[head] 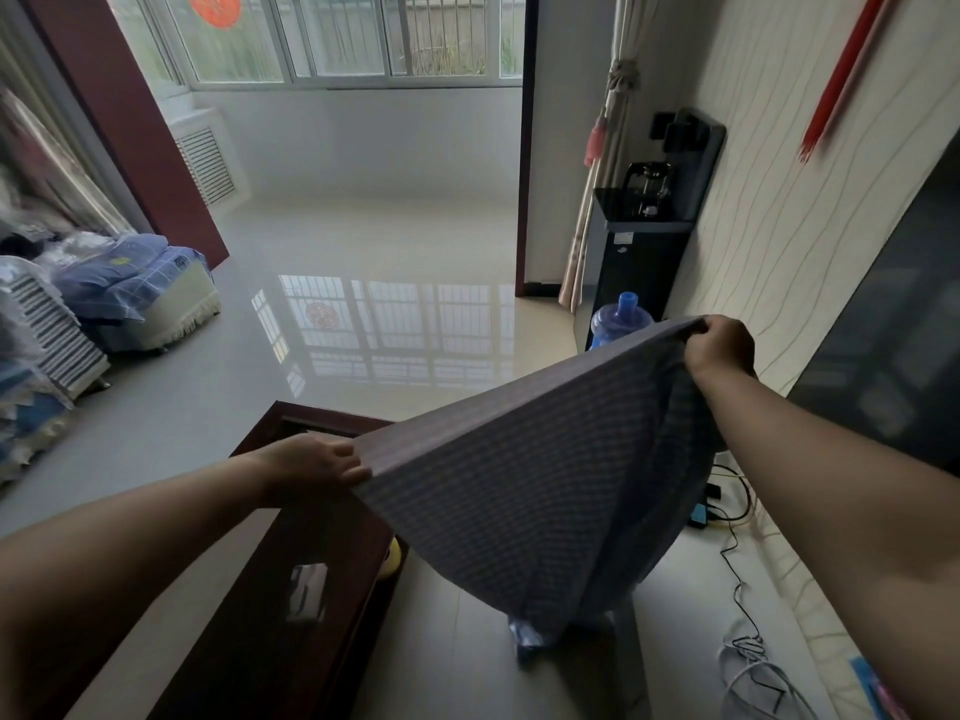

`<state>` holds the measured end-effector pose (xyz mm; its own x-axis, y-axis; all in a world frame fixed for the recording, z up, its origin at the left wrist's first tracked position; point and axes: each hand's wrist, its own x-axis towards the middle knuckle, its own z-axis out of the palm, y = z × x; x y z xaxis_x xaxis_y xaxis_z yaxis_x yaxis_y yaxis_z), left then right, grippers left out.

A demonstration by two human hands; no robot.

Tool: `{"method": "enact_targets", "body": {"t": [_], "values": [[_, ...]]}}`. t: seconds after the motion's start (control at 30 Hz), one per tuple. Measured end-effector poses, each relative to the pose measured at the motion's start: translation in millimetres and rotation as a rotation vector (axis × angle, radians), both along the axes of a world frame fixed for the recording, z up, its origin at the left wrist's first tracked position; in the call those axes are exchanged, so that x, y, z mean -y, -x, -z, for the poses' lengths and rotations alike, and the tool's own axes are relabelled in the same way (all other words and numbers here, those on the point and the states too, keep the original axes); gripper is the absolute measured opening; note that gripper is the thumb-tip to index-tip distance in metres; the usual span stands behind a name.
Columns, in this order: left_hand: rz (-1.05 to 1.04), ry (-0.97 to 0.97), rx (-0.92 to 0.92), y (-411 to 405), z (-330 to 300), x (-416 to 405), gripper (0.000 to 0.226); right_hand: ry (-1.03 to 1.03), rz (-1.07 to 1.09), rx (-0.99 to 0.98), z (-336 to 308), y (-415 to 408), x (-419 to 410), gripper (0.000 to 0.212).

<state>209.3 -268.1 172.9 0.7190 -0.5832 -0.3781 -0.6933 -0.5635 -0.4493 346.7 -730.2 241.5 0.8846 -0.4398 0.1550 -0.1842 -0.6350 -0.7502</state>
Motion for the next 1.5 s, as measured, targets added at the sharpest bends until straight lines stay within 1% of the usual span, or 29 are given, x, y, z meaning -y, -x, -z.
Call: {"method": "enact_targets", "body": {"t": [0.03, 0.1, 0.13, 0.2, 0.23, 0.27, 0.3, 0.33, 0.37, 0.4, 0.43, 0.47, 0.53, 0.7, 0.77, 0.83, 0.9, 0.93, 0.97, 1.03, 1.07, 1.13, 1.17, 1.2, 1.23, 1.27, 1.33, 1.4, 1.5], "values": [[0.011, 0.018, -0.006, 3.1, 0.0, 1.5, 0.051, 0.011, -0.008, 0.013, 0.2, 1.1, -2.9, 0.033], [0.026, 0.075, 0.1, 8.8, -3.1, 5.4, 0.055, 0.018, -0.007, 0.026, 2.1, 1.4, -5.4, 0.032], [-0.021, 0.124, 0.173, 8.8, -5.7, 7.1, 0.055, 0.014, 0.001, 0.028, 3.1, 0.7, -5.3, 0.032], [-0.158, 0.31, 0.285, 7.9, -12.8, 9.9, 0.045, -0.003, 0.02, 0.019, 5.0, -0.1, -3.1, 0.032], [-0.256, 0.393, 0.277, 5.2, -18.1, 11.2, 0.036, -0.008, 0.032, 0.01, 6.0, -0.5, -1.6, 0.033], [-0.303, 0.439, 0.276, 2.9, -21.3, 12.2, 0.028, -0.011, 0.044, 0.001, 6.9, -0.8, 0.0, 0.033], [-0.273, 0.439, 0.25, 1.0, -21.0, 11.4, 0.023, -0.018, 0.058, -0.009, 7.5, -0.9, 1.4, 0.034], [-0.172, 0.458, 0.204, 0.1, -22.5, 11.1, 0.02, -0.029, 0.071, -0.019, 8.3, -0.8, 2.1, 0.034], [-0.034, 0.434, 0.174, -0.5, -24.3, 12.8, 0.021, -0.04, 0.079, -0.026, 9.0, -0.7, 2.1, 0.034], [0.082, 0.365, 0.16, 0.1, -24.1, 14.9, 0.024, -0.047, 0.082, -0.03, 9.7, -0.5, 1.4, 0.034], [0.11, 0.27, 0.109, 1.2, -21.5, 15.0, 0.026, -0.048, 0.081, -0.032, 10.6, -0.3, 0.3, 0.034], [0.085, 0.182, 0.074, 0.5, -17.5, 15.1, 0.032, -0.043, 0.076, -0.033, 11.3, 0.0, -1.0, 0.034], [-0.073, 0.073, -0.002, 0.2, -9.7, 9.6, 0.043, -0.027, 0.062, -0.031, 12.7, 1.2, -3.1, 0.033], [-0.138, 0.084, -0.035, -1.8, -4.0, -4.8, 0.04, -0.008, 0.045, -0.03, 14.4, 2.0, -6.2, 0.033], [-0.256, 0.162, 0.053, -5.4, -1.3, -7.3, 0.043, 0.015, 0.039, -0.031, 14.3, 2.0, -10.1, 0.033], [-0.471, 0.243, 0.177, -11.8, -4.0, -4.5, 0.049, 0.045, 0.022, -0.026, 14.6, 3.2, -16.2, 0.032], [-0.682, 0.253, 0.249, -22.4, -14.1, -0.8, 0.062, 0.108, -0.016, 0.008, 17.2, 6.3, -20.8, 0.031], [-0.737, 0.236, 0.273, -26.7, -21.8, 0.3, 0.064, 0.149, -0.032, 0.047, 18.4, 7.7, -21.1, 0.03], [-0.755, 0.233, 0.327, -32.7, -31.9, -0.8, 0.056, 0.184, -0.047, 0.098, 18.1, 8.4, -18.9, 0.029], [-0.681, 0.32, 0.56, -48.2, -67.2, -5.6, 0.023, 0.207, -0.061, 0.215, 7.5, 5.7, -10.7, 0.027], [-0.64, 0.383, 0.69, -56.1, -90.1, -7.1, 0.017, 0.196, -0.046, 0.271, -2.9, 3.0, -5.9, 0.029], [-0.594, 0.515, 0.933, -68.8, -134.1, -6.8, 0.025, 0.152, 0.034, 0.402, -30.4, -2.0, 2.7, 0.036], [-0.584, 0.577, 0.996, -72.8, -152.4, -3.3, 0.025, 0.139, 0.069, 0.469, -45.2, -3.5, 6.2, 0.038], [-0.574, 0.618, 0.985, -75.7, -164.5, 2.0, 0.022, 0.136, 0.076, 0.505, -58.2, -4.9, 9.0, 0.039], [-0.543, 0.617, 0.935, -77.3, -170.0, 5.6, 0.017, 0.153, 0.039, 0.48, -67.7, -7.3, 11.7, 0.041], [-0.502, 0.584, 0.907, -76.3, -171.4, 6.6, 0.015, 0.199, -0.04, 0.397, -73.0, -9.9, 14.3, 0.044], [-0.498, 0.537, 0.962, -68.5, -175.8, 2.1, 0.019, 0.32, -0.209, 0.223, -72.4, -12.8, 19.0, 0.044], [-0.528, 0.546, 1.03, -60.3, -184.0, -0.3, 0.019, 0.325, -0.256, 0.19, -61.8, -13.1, 21.7, 0.037], [-0.542, 0.502, 1.033, -59.3, -191.7, 7.1, 0.028, 0.318, -0.28, 0.18, -55.1, -17.3, 20.1, 0.035]]}}
